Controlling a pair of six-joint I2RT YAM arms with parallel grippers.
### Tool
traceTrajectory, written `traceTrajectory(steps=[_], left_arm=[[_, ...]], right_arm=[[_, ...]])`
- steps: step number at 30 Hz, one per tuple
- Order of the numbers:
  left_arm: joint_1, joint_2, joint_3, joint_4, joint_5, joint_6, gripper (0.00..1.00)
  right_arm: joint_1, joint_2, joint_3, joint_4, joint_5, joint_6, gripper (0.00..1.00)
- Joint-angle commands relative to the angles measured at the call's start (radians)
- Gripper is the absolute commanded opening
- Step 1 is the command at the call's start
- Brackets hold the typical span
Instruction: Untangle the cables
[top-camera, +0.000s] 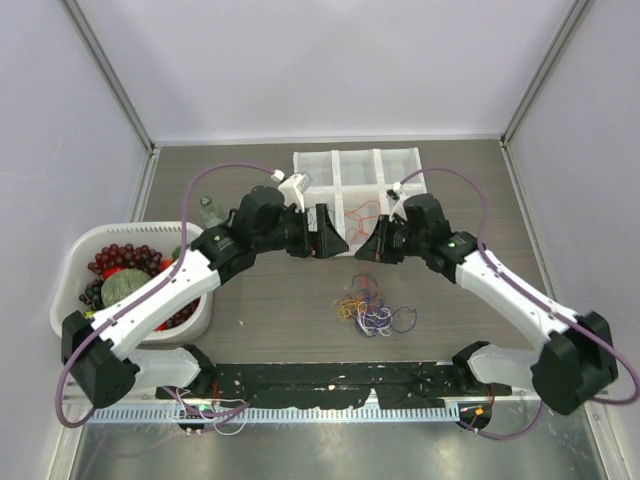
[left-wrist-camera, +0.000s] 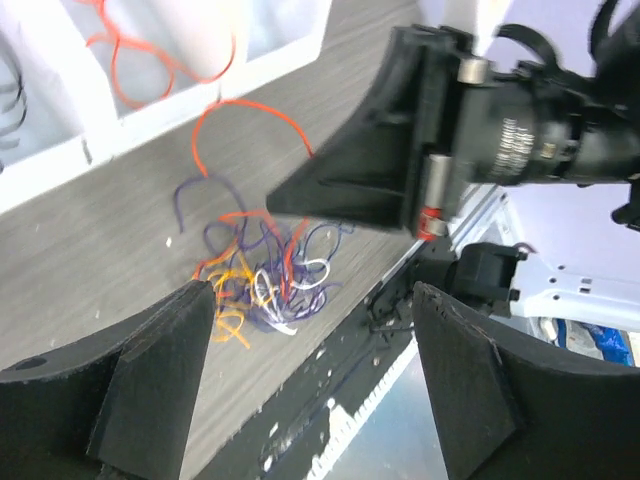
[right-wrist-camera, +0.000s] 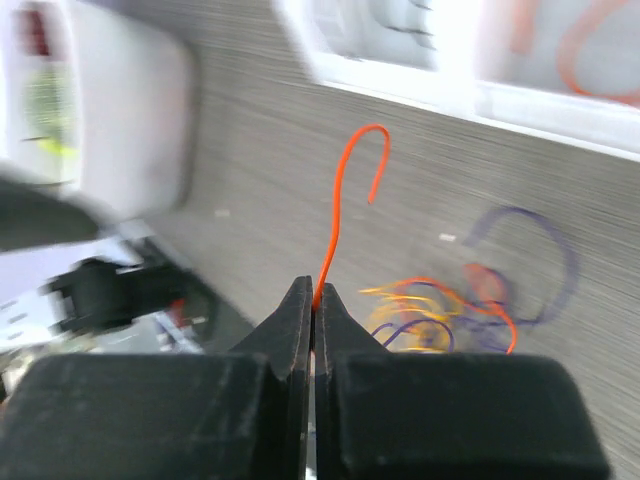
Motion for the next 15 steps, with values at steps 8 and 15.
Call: traceTrajectory(steps=[8,15], left_arm=[[-0.016,-0.094,-0.171,0.595,0.053,0.019,0.82],[-0.05,-0.041,-0.119,0.666,0.156,0.025,0.7]], right_arm=[[0.023,-0.163,0.321,0.071,-0.241,0.135,0.01],[0.023,-0.117,0.522,0.116,-0.235,0.222,0.01]])
